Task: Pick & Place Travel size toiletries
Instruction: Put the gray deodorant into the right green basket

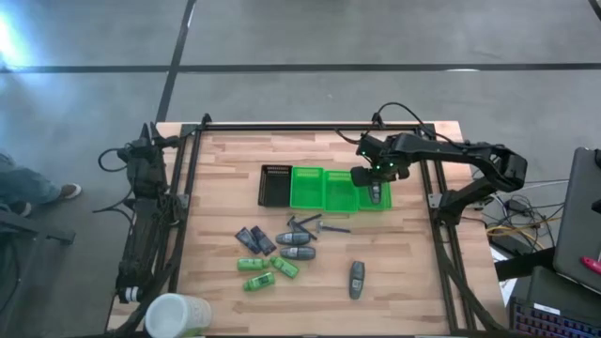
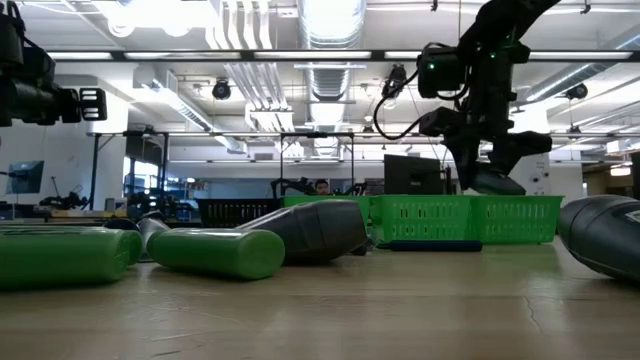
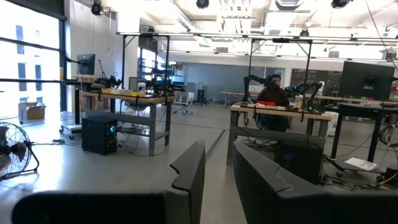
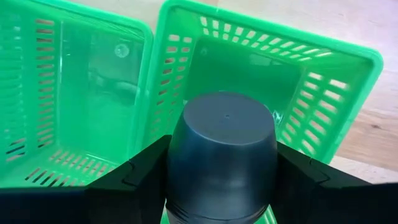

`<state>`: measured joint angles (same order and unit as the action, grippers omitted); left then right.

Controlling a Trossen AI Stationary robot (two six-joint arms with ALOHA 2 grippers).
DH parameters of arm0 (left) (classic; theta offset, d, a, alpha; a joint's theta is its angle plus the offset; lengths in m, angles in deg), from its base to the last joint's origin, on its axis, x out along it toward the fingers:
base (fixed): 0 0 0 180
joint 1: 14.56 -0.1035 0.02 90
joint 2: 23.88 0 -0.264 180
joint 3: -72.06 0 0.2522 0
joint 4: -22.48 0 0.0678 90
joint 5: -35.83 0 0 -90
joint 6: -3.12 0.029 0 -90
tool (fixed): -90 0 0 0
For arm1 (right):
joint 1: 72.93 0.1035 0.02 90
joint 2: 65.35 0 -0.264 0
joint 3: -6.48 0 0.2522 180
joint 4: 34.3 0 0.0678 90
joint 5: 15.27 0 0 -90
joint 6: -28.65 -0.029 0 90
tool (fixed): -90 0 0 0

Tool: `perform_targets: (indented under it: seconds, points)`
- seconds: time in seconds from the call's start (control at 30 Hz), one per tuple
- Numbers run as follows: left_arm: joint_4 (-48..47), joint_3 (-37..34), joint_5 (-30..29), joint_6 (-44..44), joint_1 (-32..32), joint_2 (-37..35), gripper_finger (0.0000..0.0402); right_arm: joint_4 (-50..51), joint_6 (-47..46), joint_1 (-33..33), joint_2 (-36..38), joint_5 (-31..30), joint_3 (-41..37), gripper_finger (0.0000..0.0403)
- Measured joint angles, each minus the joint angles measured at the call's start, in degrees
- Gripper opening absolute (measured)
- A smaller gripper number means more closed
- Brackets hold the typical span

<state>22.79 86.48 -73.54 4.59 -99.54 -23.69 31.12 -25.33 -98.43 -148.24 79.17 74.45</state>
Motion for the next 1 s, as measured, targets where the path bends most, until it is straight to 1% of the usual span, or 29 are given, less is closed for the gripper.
perform_targets:
  seconds: [0.43, 0.8, 1.0]
  points:
    - [0.00, 0.00, 0.01, -0.01, -0.01, 0.00, 0.0088, 0.52, 0.15, 0.00, 0.00, 0.75, -0.01, 0.0208]
    - [0.00, 0.01, 0.00, 0.01, -0.01, 0.02, 0.0087, 4.33, 0.02, 0.91, 0.00, 0.58, -0.03, 0.0271]
    - [0.01, 0.00, 0.00, 0.01, 0.00, 0.02, 0.0088, 5.18, -0.55, 4.10, 0.52, -3.55, 1.82, 0.0290]
